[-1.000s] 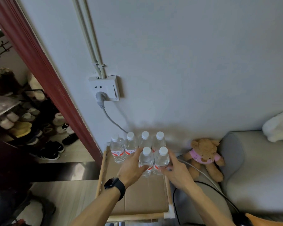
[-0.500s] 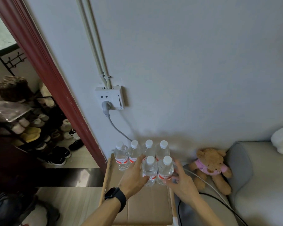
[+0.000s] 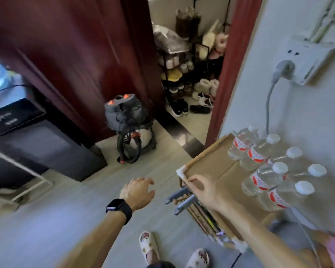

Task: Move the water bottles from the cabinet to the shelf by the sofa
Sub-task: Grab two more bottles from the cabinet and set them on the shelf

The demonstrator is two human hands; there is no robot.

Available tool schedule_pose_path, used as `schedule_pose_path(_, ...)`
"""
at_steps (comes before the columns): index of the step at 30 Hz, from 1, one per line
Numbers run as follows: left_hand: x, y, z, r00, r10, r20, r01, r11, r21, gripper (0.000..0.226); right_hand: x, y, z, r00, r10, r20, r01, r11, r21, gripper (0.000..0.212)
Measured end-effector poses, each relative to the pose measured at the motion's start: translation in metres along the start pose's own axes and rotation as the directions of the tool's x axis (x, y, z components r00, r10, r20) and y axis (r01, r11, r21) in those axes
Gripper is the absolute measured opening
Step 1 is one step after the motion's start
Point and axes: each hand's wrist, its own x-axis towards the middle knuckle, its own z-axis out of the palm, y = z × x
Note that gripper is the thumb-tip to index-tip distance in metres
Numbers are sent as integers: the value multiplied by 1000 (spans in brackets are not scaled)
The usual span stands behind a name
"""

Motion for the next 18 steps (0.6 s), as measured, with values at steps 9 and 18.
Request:
schedule_pose_path(9,-199,-210,-43,731,-551,-403,479,835,-272,41,40,-255,82,719,-658,225,695,677,-242,25)
schedule_pose_path(18,-491,-383,-29,252,-850,-463,734,479,-481,44,-69,-534,286,191,-886,422,981,184,-58,36)
